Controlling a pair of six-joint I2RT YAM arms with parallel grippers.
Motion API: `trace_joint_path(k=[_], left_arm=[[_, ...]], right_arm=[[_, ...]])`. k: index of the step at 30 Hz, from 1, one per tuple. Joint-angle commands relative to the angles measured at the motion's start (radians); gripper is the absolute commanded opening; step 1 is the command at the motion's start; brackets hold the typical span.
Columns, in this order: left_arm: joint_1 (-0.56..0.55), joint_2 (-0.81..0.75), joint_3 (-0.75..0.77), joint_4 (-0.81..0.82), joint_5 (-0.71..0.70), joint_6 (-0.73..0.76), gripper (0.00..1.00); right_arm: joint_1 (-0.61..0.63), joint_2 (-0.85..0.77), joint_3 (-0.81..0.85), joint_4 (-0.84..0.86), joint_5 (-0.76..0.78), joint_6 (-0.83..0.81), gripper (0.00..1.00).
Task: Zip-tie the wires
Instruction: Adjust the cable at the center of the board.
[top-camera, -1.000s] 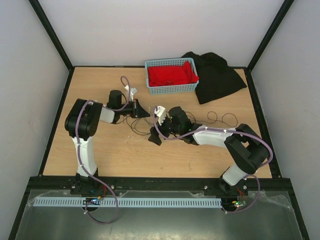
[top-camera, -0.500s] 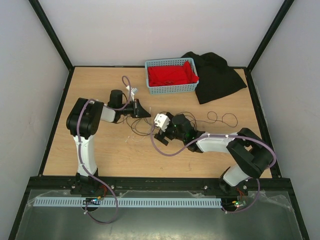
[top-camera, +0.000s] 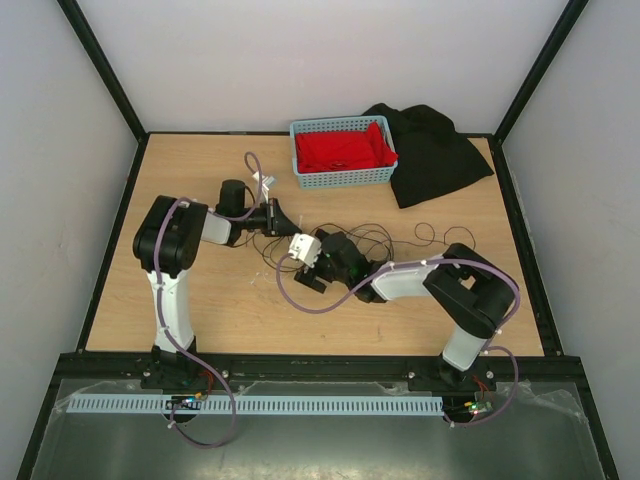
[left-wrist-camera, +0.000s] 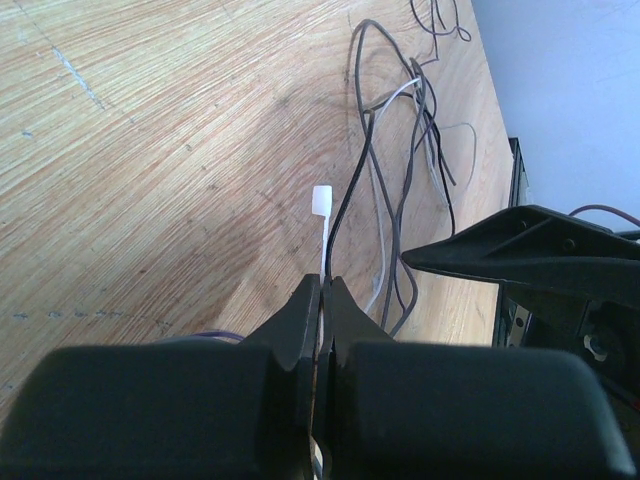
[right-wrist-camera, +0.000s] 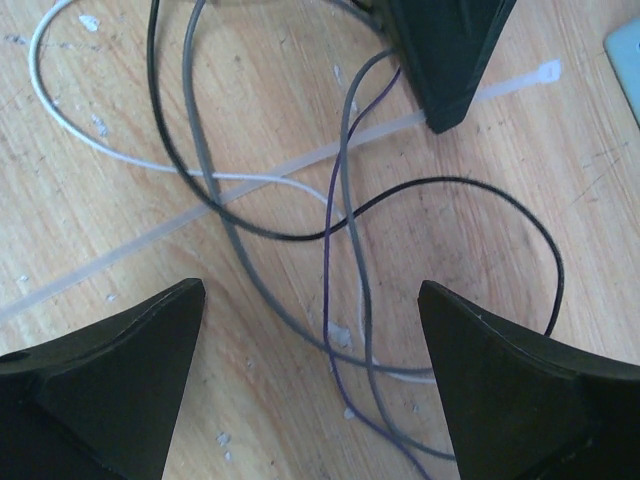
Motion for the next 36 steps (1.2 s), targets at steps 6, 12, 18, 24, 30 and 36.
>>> trace_joint_path(k=[6, 12, 18, 24, 30, 36], left_arm=[[-0.001, 0.015, -0.010, -0.004, 0.031, 0.012, 0.00], [-0.006, 0.013, -0.019, -0.006, 0.040, -0.009, 0.00], [-0.008, 0.002, -0.020, -0.024, 0.037, -0.020, 0.00], [-0.009, -0.004, -0.028, -0.036, 0.037, -0.024, 0.00], [-0.011, -0.007, -0.030, -0.055, 0.034, -0.027, 0.00], [-0.009, -0.012, -0.026, -0.091, 0.032, -0.057, 0.00]], right_arm=[[0.004, 0.131, 0.107, -0.017, 0.099, -0.040, 0.99], [-0.009, 0.170, 0.176, -0.021, 0.137, -0.084, 0.99], [-0.032, 0.188, 0.225, -0.036, 0.137, -0.092, 0.99], [-0.047, 0.216, 0.274, -0.054, 0.146, -0.079, 0.99], [-0.048, 0.230, 0.302, -0.058, 0.153, -0.038, 0.99], [-0.049, 0.192, 0.278, -0.058, 0.086, 0.015, 0.99]])
